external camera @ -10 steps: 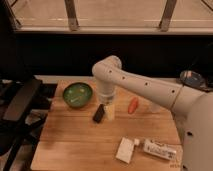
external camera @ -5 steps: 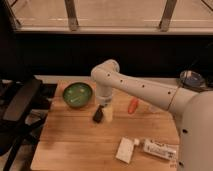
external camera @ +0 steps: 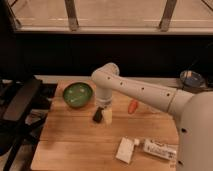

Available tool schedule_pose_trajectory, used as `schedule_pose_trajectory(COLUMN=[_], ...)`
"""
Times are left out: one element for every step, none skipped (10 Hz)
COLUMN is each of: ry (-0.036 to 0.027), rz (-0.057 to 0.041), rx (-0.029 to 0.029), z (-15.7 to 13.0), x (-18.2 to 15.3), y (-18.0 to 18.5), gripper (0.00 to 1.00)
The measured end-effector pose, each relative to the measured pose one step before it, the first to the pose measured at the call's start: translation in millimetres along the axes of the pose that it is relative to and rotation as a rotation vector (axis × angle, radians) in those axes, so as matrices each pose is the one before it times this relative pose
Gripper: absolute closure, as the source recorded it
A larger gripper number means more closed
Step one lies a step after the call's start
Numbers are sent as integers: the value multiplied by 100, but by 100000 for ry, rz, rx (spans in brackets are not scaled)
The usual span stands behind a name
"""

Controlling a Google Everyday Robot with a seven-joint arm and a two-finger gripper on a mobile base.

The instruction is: Place the eraser on the white sponge

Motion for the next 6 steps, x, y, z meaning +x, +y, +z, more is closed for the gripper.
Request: schedule_pose_trajectory(ry=[-256, -64, -815, -1376, -1097, -815], rz=[-150, -131, -909, -884, -1176, -1842], rx=[11, 144, 602, 1176, 1432, 1658], z=[220, 39, -105, 66, 33, -19], x=[-16, 16, -65, 397, 549, 680], y=[-26, -159, -346, -721, -1139, -1624], gripper=[20, 20, 20, 20, 20, 20])
